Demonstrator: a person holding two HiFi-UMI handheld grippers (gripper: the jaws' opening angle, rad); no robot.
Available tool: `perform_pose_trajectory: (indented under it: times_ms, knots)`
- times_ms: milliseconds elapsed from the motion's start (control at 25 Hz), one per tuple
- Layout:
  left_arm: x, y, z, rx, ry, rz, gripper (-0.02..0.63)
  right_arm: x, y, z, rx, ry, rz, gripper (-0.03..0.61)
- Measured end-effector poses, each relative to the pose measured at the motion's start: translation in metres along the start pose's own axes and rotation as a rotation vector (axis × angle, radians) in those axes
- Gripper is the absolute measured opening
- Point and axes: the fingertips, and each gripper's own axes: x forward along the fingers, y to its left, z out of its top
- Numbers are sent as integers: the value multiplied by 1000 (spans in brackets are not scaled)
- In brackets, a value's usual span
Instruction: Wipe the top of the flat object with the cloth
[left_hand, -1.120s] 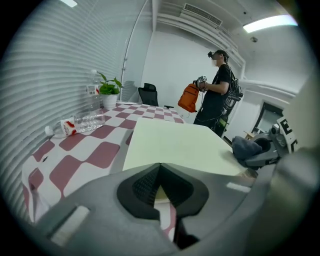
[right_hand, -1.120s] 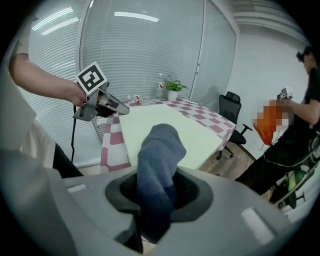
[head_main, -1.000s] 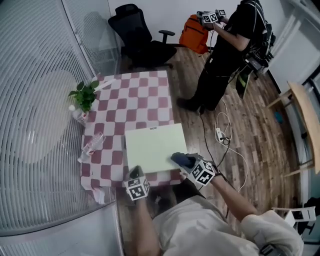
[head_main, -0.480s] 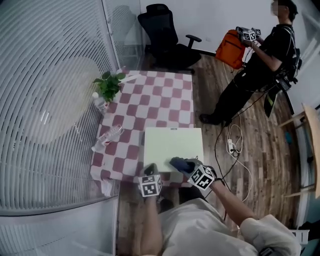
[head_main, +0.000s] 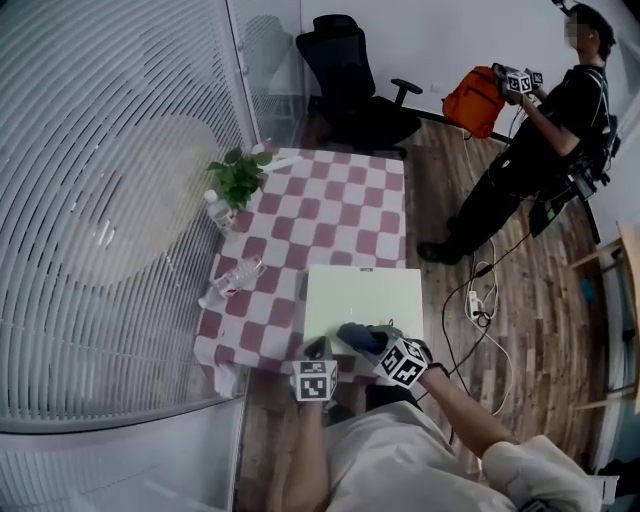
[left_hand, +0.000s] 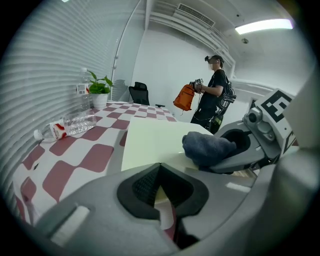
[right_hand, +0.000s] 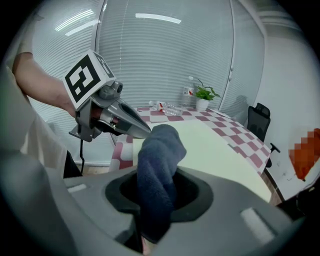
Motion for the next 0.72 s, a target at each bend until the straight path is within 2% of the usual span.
perform_pose_trajectory:
  times_ms: [280, 400, 600, 720]
  knots:
    - [2, -1, 1, 27, -2, -13, 8, 18, 8, 18, -35, -5, 35, 115]
    - [-3, 3, 3, -10, -17, -33, 8, 24, 10, 29, -57, -15, 45, 115]
    - [-23, 56, 0, -112, -88, 112, 8, 28, 11, 34, -62, -8, 58, 115]
    - [-26, 72, -7, -177, -98, 126, 8, 31, 11, 37, -71, -10, 61, 115]
